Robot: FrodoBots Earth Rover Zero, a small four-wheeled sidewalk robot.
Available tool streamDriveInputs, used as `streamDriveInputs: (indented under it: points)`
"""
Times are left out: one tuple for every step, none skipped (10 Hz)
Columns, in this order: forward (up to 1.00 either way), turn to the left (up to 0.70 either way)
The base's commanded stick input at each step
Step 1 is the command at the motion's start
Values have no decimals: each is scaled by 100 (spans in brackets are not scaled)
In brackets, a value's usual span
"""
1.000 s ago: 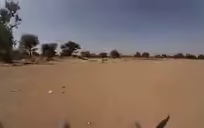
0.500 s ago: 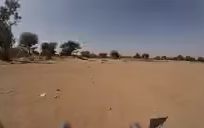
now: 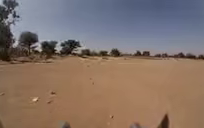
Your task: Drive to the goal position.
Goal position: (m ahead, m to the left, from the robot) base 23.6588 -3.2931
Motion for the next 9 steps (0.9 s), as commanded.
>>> streamDriveInputs:
  points:
    - [50, 0]
    - [50, 0]
    - [50, 0]
    - [50, 0]
    - [50, 0]
    - [50, 0]
    - [50, 0]
    - [50, 0]
    - [50, 0]
